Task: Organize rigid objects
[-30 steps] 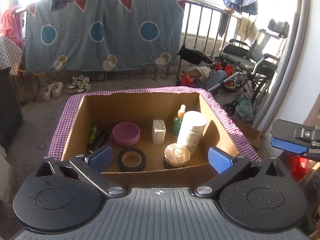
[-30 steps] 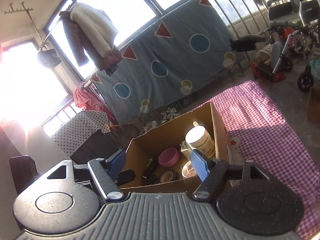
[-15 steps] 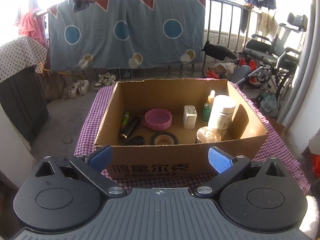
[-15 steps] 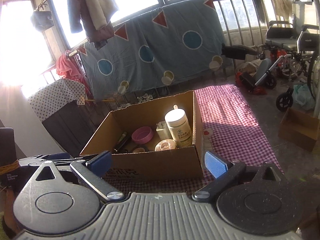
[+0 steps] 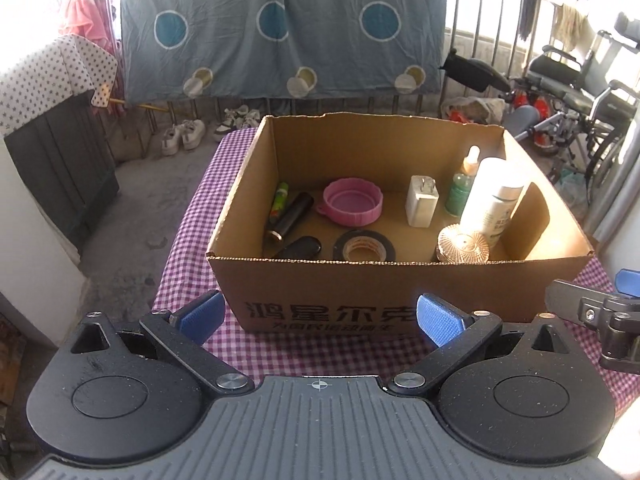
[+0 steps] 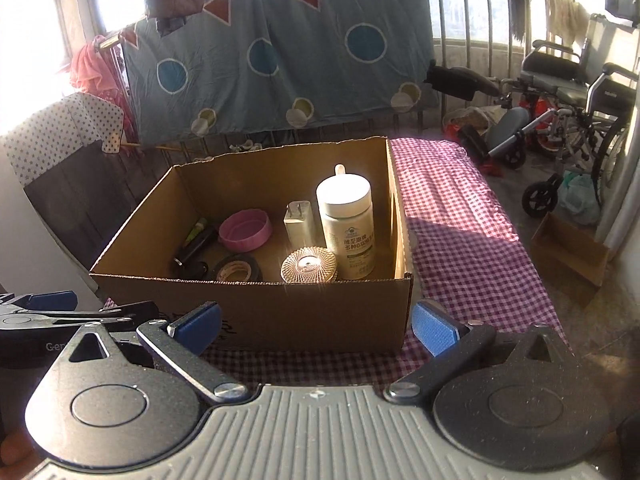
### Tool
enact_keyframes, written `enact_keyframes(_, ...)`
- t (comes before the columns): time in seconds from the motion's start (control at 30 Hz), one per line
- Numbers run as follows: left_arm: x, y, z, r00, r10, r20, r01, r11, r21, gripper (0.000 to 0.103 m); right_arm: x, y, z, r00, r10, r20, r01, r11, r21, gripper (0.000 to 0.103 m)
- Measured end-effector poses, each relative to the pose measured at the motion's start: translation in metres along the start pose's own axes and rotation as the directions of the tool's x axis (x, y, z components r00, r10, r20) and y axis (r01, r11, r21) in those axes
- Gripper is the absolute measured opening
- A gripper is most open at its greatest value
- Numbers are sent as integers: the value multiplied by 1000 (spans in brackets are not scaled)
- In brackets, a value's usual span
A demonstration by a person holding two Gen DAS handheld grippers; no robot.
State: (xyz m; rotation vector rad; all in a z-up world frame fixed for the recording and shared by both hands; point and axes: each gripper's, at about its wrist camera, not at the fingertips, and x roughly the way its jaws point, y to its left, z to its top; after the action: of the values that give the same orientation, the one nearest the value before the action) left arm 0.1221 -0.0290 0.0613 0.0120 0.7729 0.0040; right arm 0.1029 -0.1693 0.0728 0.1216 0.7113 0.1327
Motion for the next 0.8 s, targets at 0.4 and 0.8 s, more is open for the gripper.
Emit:
enact_keyframes(0.4,8,0,12,1000,-3,1,3,1000,28,103,27,9,12,999,-29,-40,28,999,-22,103)
enact_keyframes(0.8,9,1,17,1000,5,3,-5,999,35,102,30,8,15,999,-39,-38,37,999,-34,103)
